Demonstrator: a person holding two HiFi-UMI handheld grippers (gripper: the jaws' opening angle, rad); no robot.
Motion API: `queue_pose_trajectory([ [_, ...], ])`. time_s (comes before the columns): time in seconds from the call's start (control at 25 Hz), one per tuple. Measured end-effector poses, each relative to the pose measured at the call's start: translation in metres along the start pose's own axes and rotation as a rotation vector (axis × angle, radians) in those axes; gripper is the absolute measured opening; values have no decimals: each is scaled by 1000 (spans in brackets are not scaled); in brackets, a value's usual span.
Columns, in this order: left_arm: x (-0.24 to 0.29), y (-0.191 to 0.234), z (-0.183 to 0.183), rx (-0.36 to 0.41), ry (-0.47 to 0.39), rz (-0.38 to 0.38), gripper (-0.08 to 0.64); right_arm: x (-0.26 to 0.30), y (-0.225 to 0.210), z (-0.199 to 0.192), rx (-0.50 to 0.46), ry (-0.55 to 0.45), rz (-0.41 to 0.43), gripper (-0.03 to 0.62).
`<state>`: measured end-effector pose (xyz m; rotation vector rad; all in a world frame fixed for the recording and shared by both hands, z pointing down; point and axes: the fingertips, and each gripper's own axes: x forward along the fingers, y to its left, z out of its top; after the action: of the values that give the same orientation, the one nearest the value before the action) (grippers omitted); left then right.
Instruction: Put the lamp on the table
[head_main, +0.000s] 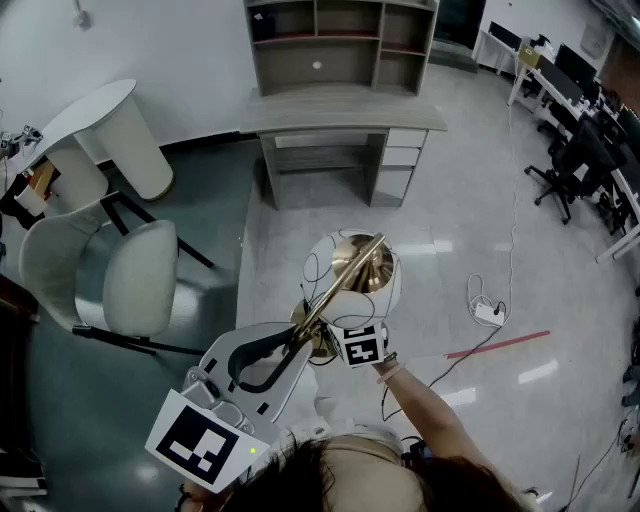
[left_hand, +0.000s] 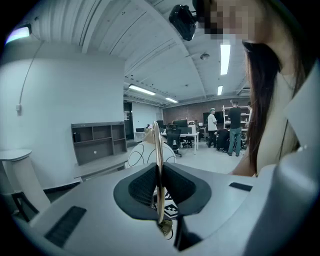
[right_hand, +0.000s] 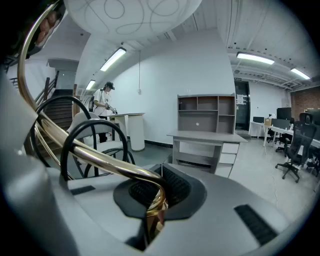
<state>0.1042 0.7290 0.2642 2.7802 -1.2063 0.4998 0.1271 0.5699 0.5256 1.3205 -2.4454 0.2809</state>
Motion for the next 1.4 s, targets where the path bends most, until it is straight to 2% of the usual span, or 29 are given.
queue_pose_trajectory([
  [0.16,4,10,-1,17,-3,-27,46,11,-2,3,7,-8,-8,25],
  [0.52,17,67,5,65,-11,-88,46,57,-12,30,31,-11,-78,25],
  [1.04,23,148,6,83,-29,-135,46,123,-7,60,49,-7,-131,25],
  [1.4,29,176,2,80,-23,-157,46,146,-6,61,61,14,-152,25],
])
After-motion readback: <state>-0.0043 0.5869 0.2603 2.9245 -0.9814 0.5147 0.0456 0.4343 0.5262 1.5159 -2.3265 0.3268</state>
